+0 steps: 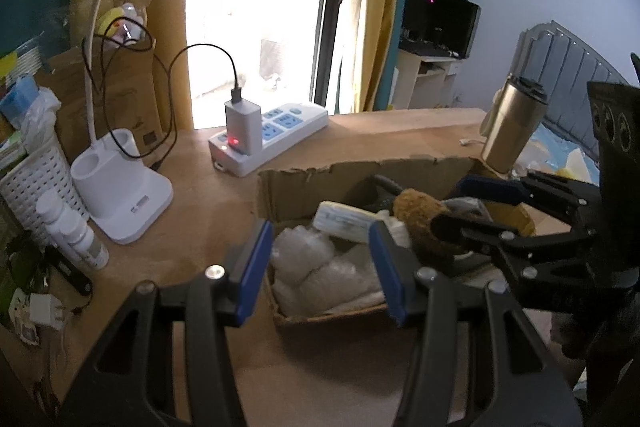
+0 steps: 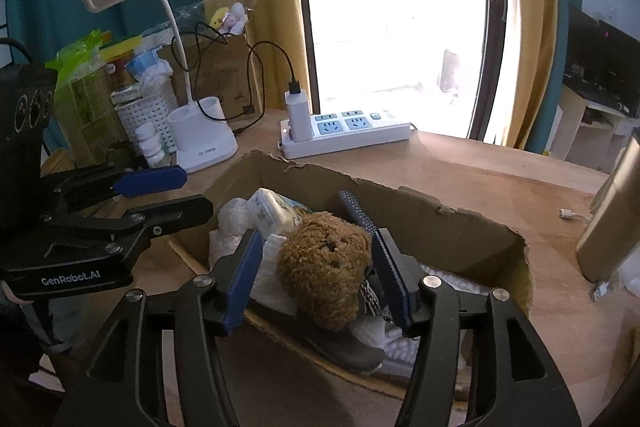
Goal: Organize soft objects
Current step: 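Lower both grippers into the box and open them to release the items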
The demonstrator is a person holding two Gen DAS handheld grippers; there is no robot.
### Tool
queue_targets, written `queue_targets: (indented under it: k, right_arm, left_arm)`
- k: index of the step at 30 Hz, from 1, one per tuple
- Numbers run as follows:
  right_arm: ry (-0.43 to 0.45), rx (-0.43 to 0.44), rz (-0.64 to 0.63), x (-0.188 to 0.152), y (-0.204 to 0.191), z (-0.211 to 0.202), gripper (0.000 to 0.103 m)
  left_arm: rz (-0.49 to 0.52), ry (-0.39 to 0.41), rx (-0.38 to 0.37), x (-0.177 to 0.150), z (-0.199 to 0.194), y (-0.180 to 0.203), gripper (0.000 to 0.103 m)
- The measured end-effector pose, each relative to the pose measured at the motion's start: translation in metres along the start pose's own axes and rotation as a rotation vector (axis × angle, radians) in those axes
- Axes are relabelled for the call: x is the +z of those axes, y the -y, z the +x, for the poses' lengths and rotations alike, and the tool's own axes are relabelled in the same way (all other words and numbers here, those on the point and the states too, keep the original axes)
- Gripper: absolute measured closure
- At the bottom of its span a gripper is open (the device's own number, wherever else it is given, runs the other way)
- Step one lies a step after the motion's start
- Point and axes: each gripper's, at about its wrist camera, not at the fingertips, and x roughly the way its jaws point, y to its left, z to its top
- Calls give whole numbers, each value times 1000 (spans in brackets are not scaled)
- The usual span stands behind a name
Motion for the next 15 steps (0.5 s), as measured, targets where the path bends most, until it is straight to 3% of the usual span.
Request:
queue_targets:
  k: [15]
  right_arm:
    - [55,-51,-1,-15,-16,-51,42]
  left_arm:
    - [9,59,-20,-17,-49,15,50]
